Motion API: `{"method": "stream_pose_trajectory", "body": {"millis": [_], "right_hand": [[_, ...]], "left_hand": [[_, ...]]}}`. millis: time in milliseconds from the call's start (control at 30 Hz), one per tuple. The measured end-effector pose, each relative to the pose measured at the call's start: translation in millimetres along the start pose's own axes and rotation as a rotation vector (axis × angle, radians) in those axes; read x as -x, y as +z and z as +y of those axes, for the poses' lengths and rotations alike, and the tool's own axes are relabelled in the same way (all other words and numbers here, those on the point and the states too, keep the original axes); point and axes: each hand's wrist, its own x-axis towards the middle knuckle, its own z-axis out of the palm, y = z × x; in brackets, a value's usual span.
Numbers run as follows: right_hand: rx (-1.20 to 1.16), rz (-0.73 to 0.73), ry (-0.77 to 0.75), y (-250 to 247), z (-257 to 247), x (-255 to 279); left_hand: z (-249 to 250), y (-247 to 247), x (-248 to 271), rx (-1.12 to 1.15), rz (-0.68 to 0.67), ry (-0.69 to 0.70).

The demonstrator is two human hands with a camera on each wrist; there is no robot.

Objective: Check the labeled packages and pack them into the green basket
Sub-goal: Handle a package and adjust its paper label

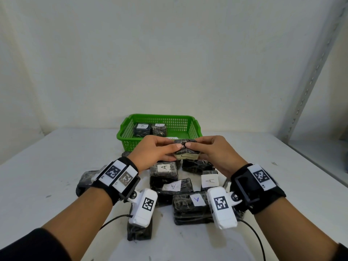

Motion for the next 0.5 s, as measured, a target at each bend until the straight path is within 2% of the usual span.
{"method": "stream_pose_trajectory", "body": {"millis": [200,500], "right_hand": [[-0.055,-0.113,0.131,-0.3,-4.8,6.5],[-0.095,-0.085,0.136,-0.1,-0.4,4.1]], "left_hand": [[-2.1,-0.2,-0.2,0.035,0.035,-0.016],[-1.8,1.3,2.9,-0.004,0.040,0.003]]}}
